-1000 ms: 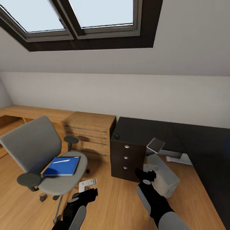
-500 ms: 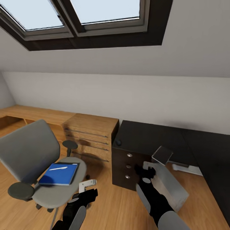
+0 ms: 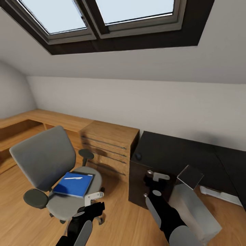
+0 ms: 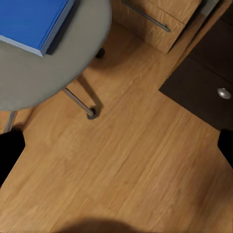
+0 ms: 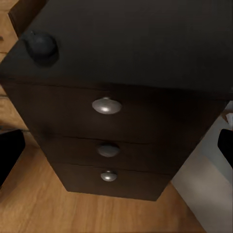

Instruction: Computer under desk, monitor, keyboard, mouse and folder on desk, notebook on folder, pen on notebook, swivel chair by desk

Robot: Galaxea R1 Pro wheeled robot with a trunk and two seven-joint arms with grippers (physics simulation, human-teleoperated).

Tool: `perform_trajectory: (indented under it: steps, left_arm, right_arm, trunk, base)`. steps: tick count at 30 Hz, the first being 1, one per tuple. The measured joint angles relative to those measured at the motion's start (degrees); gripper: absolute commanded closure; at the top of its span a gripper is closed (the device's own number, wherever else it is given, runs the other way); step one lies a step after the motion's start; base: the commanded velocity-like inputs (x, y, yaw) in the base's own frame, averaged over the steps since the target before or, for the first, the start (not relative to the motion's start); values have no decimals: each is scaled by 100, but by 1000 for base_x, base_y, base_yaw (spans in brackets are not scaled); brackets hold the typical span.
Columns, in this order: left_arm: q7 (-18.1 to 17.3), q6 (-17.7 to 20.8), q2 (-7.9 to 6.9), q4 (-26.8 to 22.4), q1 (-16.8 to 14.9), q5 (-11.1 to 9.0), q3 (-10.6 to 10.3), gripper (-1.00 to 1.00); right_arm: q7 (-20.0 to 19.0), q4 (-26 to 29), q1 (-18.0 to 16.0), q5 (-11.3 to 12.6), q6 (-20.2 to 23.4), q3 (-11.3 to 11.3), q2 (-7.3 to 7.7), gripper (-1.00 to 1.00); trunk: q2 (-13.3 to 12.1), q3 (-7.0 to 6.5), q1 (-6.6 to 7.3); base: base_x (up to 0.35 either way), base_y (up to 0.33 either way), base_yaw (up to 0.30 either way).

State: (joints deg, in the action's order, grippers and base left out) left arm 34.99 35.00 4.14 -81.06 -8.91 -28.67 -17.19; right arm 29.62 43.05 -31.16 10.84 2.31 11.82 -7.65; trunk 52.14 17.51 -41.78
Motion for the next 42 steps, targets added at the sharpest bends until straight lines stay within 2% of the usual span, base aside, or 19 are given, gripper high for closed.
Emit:
perform_trajectory:
  steps: [8,13,16,18,20,22,24,26,28,29,31,33,37,42]
  left_arm:
    - [1,0,-2,1,-1,0,-1,-100]
    - [1,0,-8,1,-1,3,-3,-100]
    - [1,0,-8,1,-1,1,-3,-100]
    - [-3,0,-8,1,-1,1,-3,-100]
    - [-6,0,-3,1,-1,0,-4,-100]
    - [-6,-2,-1,1,-1,2,-4,-100]
    - [-17,-5,-4,1,0,1,-4,-100]
    - [-36,-7,-6,-3,0,0,-4,-100]
    - [-46,-8,-7,-8,0,0,-19,-100]
    - [-48,-10,-10,-20,0,-2,-76,-100]
    - [-46,-14,-18,-42,0,0,-114,-100]
    - [-44,-15,-22,-52,0,0,-129,-100]
    - [-50,-12,-25,-65,0,0,-174,-100]
    - [-50,0,-26,-151,118,-11,-313,-100]
  right_arm:
    - [-31,2,8,-15,0,21,4,-100]
    - [-167,2,10,-40,0,396,31,-100]
    - [-205,4,9,-41,25,813,37,-100]
    - [-284,-2,2,-41,46,929,42,-100]
    - [-545,-56,-28,-26,132,998,63,-100]
    - [-811,-199,-152,-18,315,999,101,-100]
    - [-1083,-487,-438,-19,510,962,176,-100]
    - [-1493,-1026,-907,-34,649,924,239,-100]
    - [-1856,-1496,-1226,-27,685,906,276,-100]
    - [-2281,-1982,-1476,-21,627,890,375,-100]
    - [-2526,-2201,-1586,-4,443,881,471,-100]
    - [-2604,-2279,-1623,9,384,864,513,-100]
    - [-2685,-2398,-1654,254,333,634,551,-100]
    - [-2679,-2382,-1652,276,329,595,563,-100]
  trunk:
    - [0,4,0]
    - [0,4,0]
    - [0,4,-2]
    - [0,4,-2]
    - [0,4,-2]
    - [0,4,-1]
    - [0,4,0]
    - [0,3,0]
    - [0,4,0]
    - [0,4,0]
    - [0,4,0]
    - [0,4,0]
    - [0,4,-1]
    - [0,4,-3]
  base:
    - [276,-8,18]
    - [276,0,0]
    - [90,0,0]
    - [36,0,0]
    - [82,15,0]
    - [176,82,0]
    - [236,134,0]
    - [271,164,0]
    - [289,176,0]
    - [296,180,0]
    - [299,182,0]
    - [300,180,0]
    - [229,93,0]
    - [43,8,0]
